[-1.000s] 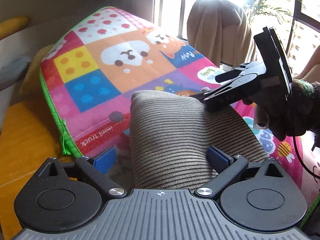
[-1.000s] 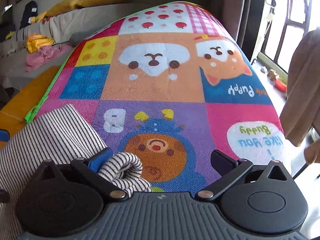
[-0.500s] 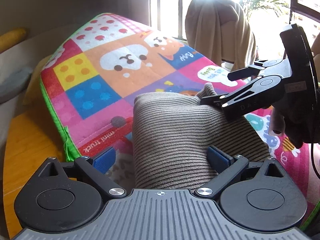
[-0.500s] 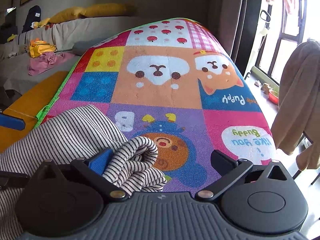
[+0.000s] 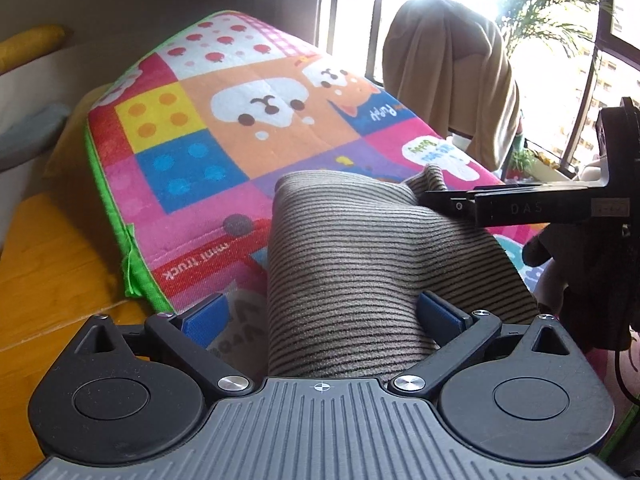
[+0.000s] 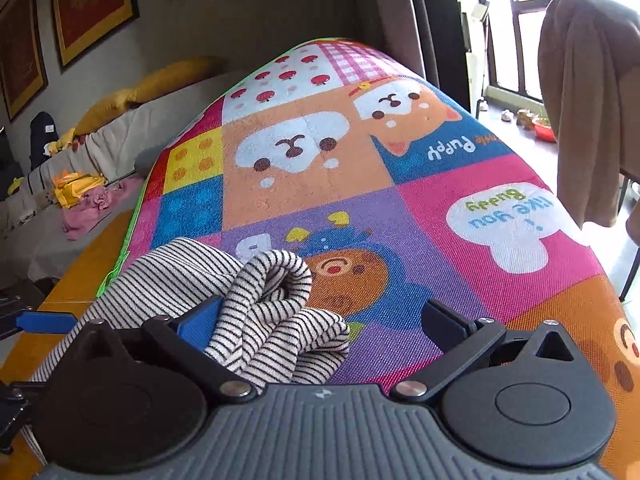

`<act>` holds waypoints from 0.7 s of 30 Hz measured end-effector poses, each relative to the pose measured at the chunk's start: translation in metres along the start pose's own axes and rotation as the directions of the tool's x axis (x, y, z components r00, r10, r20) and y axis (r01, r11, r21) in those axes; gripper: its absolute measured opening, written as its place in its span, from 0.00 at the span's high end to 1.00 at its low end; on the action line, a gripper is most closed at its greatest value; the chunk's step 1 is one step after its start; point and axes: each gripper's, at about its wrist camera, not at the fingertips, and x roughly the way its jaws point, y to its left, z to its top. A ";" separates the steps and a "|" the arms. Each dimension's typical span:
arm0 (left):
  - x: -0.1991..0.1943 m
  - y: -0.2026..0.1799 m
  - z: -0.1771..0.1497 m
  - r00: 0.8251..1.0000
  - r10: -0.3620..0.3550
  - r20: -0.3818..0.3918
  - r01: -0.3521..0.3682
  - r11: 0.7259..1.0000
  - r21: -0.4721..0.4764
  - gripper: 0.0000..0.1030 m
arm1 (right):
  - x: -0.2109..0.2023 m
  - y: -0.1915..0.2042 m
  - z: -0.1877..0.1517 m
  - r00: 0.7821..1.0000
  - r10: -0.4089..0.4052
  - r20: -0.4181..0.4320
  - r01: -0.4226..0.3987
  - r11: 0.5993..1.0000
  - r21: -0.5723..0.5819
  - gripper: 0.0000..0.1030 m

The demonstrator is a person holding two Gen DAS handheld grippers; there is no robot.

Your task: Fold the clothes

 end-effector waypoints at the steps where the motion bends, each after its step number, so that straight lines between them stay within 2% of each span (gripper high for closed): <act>1: 0.000 0.000 -0.001 1.000 -0.002 0.002 0.002 1.000 0.000 0.00 | -0.002 -0.002 0.006 1.000 0.021 -0.022 -0.021 1.000 0.014 0.00; 4: 0.001 0.002 -0.002 1.000 -0.007 0.008 0.007 1.000 -0.009 0.00 | -0.017 -0.004 0.016 0.991 0.129 -0.033 -0.125 0.988 0.095 0.00; 5: 0.001 0.003 -0.002 1.000 -0.009 0.010 0.009 1.000 -0.011 0.00 | -0.017 0.000 0.015 0.991 0.126 -0.047 -0.122 0.990 0.076 0.00; 8: 0.001 0.003 -0.003 1.000 -0.009 0.014 0.009 1.000 -0.010 0.00 | -0.007 0.024 0.007 0.992 0.017 -0.124 -0.027 0.996 -0.079 0.00; 12: -0.001 0.000 -0.004 1.000 -0.002 0.020 0.001 1.000 0.003 0.00 | -0.006 0.031 -0.001 0.995 -0.014 -0.098 0.002 0.992 -0.123 0.00; 17: 0.000 0.001 -0.006 1.000 -0.006 0.023 0.006 1.000 -0.002 0.00 | -0.005 0.022 0.000 0.989 0.025 -0.143 -0.028 1.000 -0.014 0.00; 19: 0.000 0.001 -0.006 1.000 -0.008 0.023 0.008 1.000 -0.006 0.00 | -0.001 0.011 -0.001 0.976 0.096 -0.195 -0.077 0.992 0.102 0.00; 21: -0.001 0.002 -0.007 1.000 -0.011 0.022 0.011 1.000 -0.013 0.00 | 0.003 0.001 -0.002 0.951 0.198 -0.236 -0.150 0.967 0.206 0.00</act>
